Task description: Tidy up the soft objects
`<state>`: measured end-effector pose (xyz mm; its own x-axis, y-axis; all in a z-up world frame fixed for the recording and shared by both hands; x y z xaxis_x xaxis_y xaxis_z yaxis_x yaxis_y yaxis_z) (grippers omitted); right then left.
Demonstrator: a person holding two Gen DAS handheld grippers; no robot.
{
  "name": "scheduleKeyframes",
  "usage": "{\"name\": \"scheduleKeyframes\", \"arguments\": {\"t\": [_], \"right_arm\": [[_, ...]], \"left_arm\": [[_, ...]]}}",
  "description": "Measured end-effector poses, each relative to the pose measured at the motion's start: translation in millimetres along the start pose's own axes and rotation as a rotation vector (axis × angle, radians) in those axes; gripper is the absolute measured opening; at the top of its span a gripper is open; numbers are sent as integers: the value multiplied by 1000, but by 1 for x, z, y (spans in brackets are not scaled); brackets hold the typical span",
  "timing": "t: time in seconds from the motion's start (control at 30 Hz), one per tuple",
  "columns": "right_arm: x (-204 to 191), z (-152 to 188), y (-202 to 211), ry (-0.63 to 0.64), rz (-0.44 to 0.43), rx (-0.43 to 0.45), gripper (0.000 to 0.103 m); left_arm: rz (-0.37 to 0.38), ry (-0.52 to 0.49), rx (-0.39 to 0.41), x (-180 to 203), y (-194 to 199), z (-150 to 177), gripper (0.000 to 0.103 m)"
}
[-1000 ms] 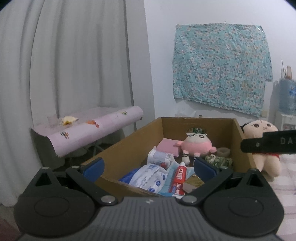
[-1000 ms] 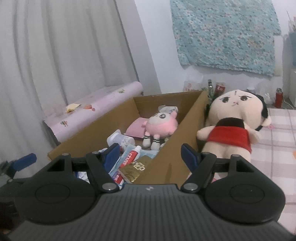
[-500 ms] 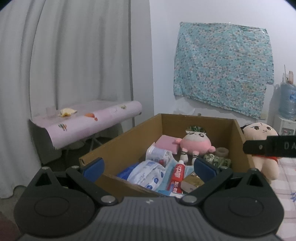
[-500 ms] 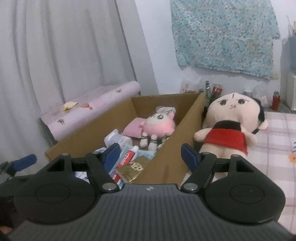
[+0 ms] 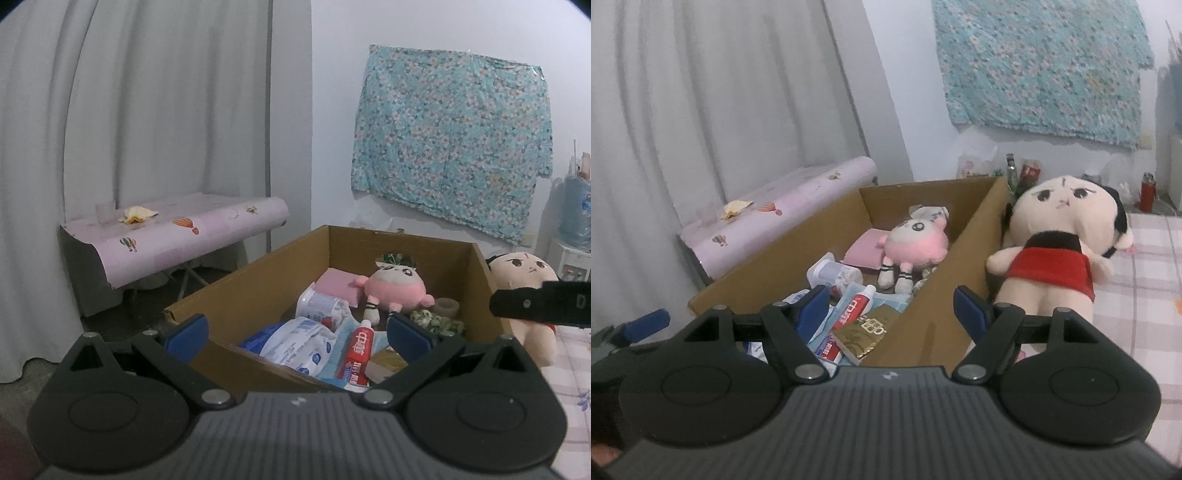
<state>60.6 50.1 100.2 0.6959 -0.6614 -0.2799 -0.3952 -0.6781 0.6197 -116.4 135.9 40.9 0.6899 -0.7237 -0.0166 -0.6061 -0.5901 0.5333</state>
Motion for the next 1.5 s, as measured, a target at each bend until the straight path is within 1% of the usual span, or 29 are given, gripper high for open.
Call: {"name": "scheduleKeyframes", "arguments": {"t": [0.13,0.27,0.4,0.47,0.6,0.73,0.87,0.93,1.03,1.13,1.23,1.4,1.5], "right_arm": [[5,-3,5,-17,5,19,74],[8,-4,6,-21,7,27,75],[8,-3,1,-21,10,12,75],[6,-3,1,-17,9,13,76],[5,-4,3,-10,2,16,77],[10,-3,1,-27,8,13,77],[13,-3,1,-36,20,10,77],[12,-4,2,-34,17,16,77],[11,-4,1,-28,14,15,77],[11,-3,0,-27,9,8,77],[11,-3,2,-30,4,11,77],[11,-3,0,-32,7,5,77],[9,-3,0,-28,2,3,78]], "left_arm": [[-10,-26,32,3,4,-1,103],[0,-17,-4,4,-3,-2,103],[0,-11,11,2,1,-2,103],[-3,-12,5,2,-1,-2,103],[12,5,13,1,-1,-2,103],[13,10,-12,3,-7,-2,103],[5,0,15,2,-1,-1,103],[-4,-1,10,1,-3,-1,103],[7,15,-3,-1,-5,-1,103],[21,27,3,-1,-3,-2,103],[14,18,-6,-1,-4,-1,103],[6,9,10,-1,1,0,103],[9,11,6,-2,1,0,103]]}}
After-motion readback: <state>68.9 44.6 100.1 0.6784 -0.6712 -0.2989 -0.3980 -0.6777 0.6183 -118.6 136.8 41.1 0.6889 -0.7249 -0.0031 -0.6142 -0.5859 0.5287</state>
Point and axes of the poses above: each gripper's, at about its wrist camera, not at the fingertips, and y roughly against the way its jaws point, x to its right, z to its underside, the point moved 8 cm from there along -y, roughly the way its jaws point, and after that the axes turned 14 degrees about -x, right-handed, at the moved point
